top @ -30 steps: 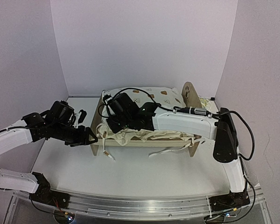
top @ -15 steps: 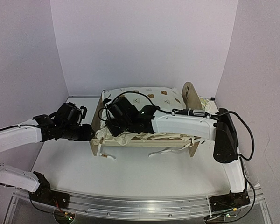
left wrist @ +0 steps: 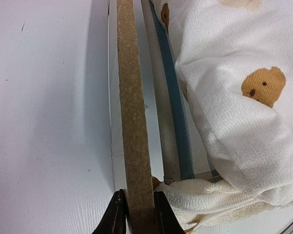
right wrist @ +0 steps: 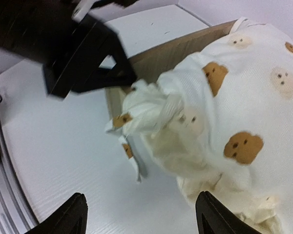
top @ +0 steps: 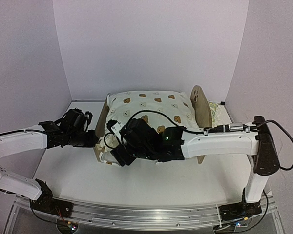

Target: Set up the pet bed

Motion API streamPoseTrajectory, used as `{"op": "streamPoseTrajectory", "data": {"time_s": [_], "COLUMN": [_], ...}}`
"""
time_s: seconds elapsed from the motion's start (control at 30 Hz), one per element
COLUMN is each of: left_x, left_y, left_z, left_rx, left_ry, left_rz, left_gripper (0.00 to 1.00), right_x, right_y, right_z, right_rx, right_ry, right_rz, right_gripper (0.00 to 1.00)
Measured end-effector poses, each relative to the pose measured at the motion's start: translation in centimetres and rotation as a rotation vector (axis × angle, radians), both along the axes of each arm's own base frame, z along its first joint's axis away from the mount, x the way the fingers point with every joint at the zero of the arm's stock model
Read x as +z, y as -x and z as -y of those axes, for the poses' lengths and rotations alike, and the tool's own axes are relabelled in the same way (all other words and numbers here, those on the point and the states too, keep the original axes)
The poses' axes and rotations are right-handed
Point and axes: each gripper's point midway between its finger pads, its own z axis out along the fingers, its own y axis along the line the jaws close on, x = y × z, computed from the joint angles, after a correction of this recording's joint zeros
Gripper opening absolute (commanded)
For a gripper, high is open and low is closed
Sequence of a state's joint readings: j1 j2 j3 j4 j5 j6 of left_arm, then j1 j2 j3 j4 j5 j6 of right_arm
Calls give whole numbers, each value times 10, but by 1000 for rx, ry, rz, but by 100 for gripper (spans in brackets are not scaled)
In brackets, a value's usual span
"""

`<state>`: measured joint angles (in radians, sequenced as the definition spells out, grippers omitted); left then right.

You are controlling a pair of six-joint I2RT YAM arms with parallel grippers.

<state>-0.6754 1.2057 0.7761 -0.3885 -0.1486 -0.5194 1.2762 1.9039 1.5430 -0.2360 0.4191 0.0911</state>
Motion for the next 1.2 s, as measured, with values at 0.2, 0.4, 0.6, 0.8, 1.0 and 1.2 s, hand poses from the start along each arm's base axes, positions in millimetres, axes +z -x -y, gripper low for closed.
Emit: {"op": "streamPoseTrajectory", "data": {"time_s": [0.2,0.4,0.6,0.8,1.0,1.2], "left_x": [0,1,2,2,4,6], "left_y": [-1,-1,3,8,10,14], "left_z": [0,0,-1,-2,-2,-3], "left_rx": [1,-1,-7,-13,-18,-22], "left_ry": [-3,-4,-13,-17,-19,-24], "left_rz": [6,2,-24,-51,-65,-82], "left_gripper": [0,0,0,0,0,0], "right_x": [-61,-146,-165,-149,-146,-141], "right_y": [49,43,23,11,3,-17], "right_z": [13,14,-18,-55,-68,-79], "right_rx": [121,170,164,160,144,107], "right_ry": [-28,11,-30,-148,-233,-284], "right_rz": [-2,104,256,373,415,438], "right_gripper": [76,73,68,70,76,76]}}
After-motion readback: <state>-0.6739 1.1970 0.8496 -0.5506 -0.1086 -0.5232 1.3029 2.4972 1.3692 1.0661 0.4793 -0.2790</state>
